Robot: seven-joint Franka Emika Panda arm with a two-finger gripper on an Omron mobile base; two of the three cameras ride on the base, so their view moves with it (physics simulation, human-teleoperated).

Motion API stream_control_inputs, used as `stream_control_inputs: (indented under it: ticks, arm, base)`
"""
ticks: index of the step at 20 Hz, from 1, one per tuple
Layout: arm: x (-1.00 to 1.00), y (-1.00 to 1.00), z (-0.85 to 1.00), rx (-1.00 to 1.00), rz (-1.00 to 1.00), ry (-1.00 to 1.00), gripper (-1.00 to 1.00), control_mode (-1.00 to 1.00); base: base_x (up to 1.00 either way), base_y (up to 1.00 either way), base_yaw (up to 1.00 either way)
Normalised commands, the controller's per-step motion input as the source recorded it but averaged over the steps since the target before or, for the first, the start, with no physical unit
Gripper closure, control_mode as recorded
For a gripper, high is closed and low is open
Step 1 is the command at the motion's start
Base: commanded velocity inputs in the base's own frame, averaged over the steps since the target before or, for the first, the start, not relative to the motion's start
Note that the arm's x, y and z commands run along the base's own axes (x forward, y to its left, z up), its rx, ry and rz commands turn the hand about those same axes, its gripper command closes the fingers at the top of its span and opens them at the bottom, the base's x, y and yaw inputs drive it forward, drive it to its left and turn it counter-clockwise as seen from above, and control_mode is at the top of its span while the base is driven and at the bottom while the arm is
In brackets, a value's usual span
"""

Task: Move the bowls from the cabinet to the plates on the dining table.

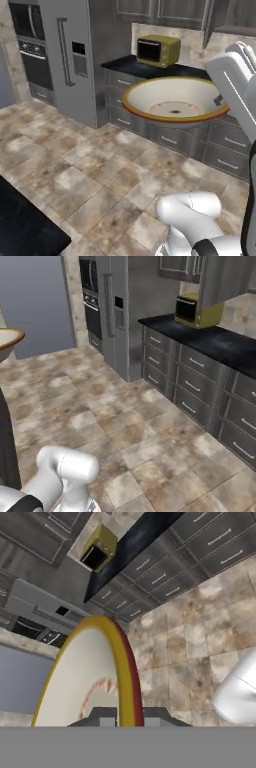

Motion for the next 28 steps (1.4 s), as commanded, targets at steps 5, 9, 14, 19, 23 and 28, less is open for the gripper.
stream_control_inputs:
  ticks: [5, 9, 14, 19, 23, 28]
  arm:
    - [0.00, 0.00, 0.00, 0.00, 0.00, 0.00, 1.00, 1.00]
    - [0.00, 0.00, 0.00, 0.00, 0.00, 0.00, 1.00, 1.00]
    - [0.00, 0.00, 0.00, 0.00, 0.00, 0.00, 1.00, 1.00]
    - [0.00, 0.00, 0.00, 0.00, 0.00, 0.00, 1.00, 1.00]
    - [0.00, 0.00, 0.00, 0.00, 0.00, 0.00, 1.00, 1.00]
    - [0.00, 0.00, 0.00, 0.00, 0.00, 0.00, 1.00, 1.00]
  base:
    - [0.00, 0.00, 0.50]
    - [0.00, 0.00, 0.50]
    - [0.00, 0.00, 0.50]
    - [0.04, -0.03, 0.50]
    - [0.29, -0.47, 0.32]
    - [0.60, -0.91, 0.07]
